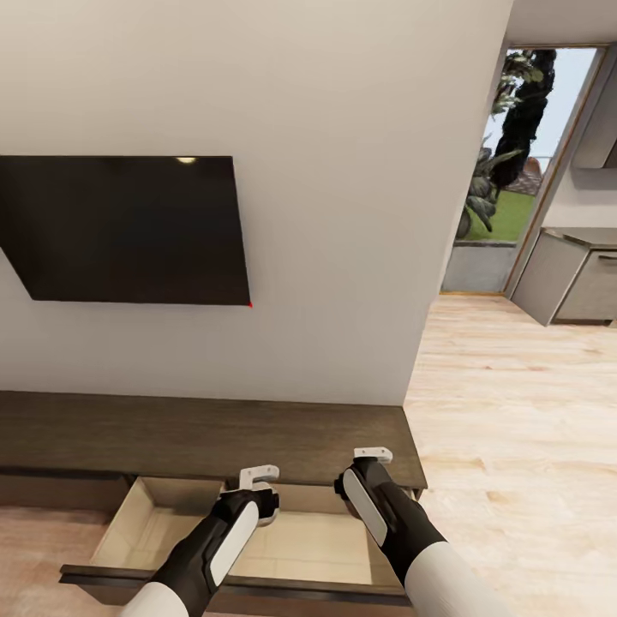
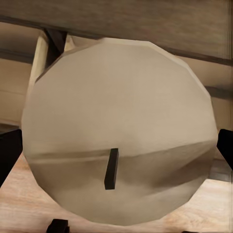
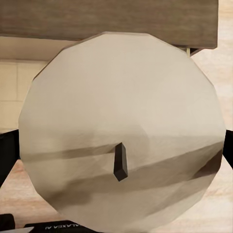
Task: Place each of the two pumpkins and all three candles from the living room inside a cabinet in the living room (use any cabinet), then make sure every cabinet is closed, and position the cauldron so it is next to a table in the living room.
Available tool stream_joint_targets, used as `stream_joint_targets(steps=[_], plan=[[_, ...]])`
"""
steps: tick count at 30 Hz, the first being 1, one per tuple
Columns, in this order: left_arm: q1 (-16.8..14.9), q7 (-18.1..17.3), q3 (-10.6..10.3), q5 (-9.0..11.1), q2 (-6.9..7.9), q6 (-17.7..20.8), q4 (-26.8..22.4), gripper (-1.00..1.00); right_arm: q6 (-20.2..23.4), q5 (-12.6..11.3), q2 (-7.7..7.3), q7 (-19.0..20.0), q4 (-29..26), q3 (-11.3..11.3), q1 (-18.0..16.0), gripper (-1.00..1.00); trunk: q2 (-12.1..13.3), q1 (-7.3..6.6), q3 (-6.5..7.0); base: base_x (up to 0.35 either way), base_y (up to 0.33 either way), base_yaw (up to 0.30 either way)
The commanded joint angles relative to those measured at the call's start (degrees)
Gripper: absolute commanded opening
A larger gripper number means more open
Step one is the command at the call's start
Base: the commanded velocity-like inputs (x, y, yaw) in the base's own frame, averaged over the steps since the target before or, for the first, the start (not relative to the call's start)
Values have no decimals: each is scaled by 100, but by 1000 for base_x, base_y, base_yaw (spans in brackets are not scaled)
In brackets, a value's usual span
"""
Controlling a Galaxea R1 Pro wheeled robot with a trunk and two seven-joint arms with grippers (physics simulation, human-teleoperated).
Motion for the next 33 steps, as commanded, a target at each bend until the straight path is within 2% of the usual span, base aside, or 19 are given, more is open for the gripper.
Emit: stream_joint_targets(steps=[1,7,13,19,23,30,33], plan=[[-5,58,-19,54,-3,17,-9,-100,15,-49,0,-54,-3,11,-6,-100,-10,2,-10,5,0,0],[-5,72,-14,82,-14,48,-9,-100,19,-53,0,-24,-2,11,-6,-100,-250,134,-118,1,0,0],[-5,84,-10,93,-15,66,-9,-100,36,-250,0,-5,-3,18,-5,-100,-491,266,-226,0,0,0],[-5,82,-10,96,-27,66,-9,-100,45,-270,0,0,-2,25,-1,-100,-732,398,-333,0,0,0],[-5,69,-10,96,-90,66,-9,-100,39,-269,0,41,-2,28,3,-100,-892,486,-405,0,0,0],[-5,57,-12,102,-116,66,-9,-100,29,-284,0,190,393,28,2,-100,-1173,639,-531,0,0,0],[-5,56,-12,104,-112,66,-9,-100,-5,-293,0,378,441,17,2,-100,-1293,705,-585,0,0,0]])
